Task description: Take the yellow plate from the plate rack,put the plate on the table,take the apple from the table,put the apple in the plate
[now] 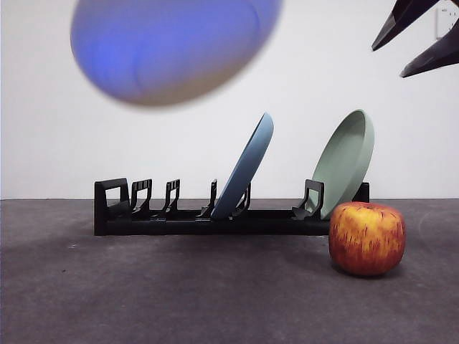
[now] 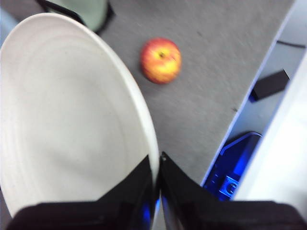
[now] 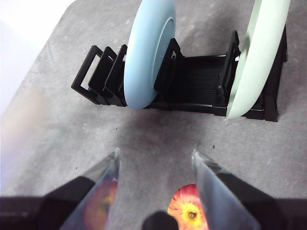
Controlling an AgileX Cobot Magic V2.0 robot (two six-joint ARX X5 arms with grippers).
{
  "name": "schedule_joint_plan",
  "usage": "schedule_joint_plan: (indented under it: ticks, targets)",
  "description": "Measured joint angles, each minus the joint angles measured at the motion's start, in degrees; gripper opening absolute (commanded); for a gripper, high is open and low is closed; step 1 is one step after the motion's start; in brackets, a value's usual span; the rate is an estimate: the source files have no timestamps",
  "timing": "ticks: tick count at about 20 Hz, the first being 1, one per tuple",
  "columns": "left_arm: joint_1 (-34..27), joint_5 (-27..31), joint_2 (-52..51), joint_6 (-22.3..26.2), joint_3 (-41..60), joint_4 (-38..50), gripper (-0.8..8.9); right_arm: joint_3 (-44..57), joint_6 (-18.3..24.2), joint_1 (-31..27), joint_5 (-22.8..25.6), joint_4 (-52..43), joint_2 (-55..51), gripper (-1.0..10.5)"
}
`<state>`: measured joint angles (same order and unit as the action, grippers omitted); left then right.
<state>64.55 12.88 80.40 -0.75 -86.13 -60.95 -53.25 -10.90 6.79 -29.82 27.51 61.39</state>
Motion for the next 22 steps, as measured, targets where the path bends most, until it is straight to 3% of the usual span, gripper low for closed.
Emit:
schedule_joint_plan:
  ticks: [6,9,17,18,20,22]
  targets:
    - [1.4,4.0,3.8,-2.3,17.6,15.8,-0.09,0.0,0.0,0.0,0.0,0.0,0.0,2.6]
    - [1.1,7.2,9.5,-2.3,19.1,17.0,-0.09,0.0,0.0,0.0,0.0,0.0,0.0,2.6]
    - [-0.8,8.1,21.2,0.9,19.1,21.9,0.08,0.0,0.0,0.0,0.0,0.0,0.0,2.6]
    - [-0.9,8.0,21.0,0.9,19.1,21.9,0.56,0.0,0.0,0.0,0.0,0.1,0.0,2.6]
    - [-1.3,7.0,21.0,0.9,19.1,21.6,3.01,0.0,0.0,0.0,0.0,0.4,0.0,2.6]
    - [-2.0,6.1,21.0,0.8,19.1,21.3,3.34,0.0,0.2,0.0,0.0,1.4,0.0,2.6]
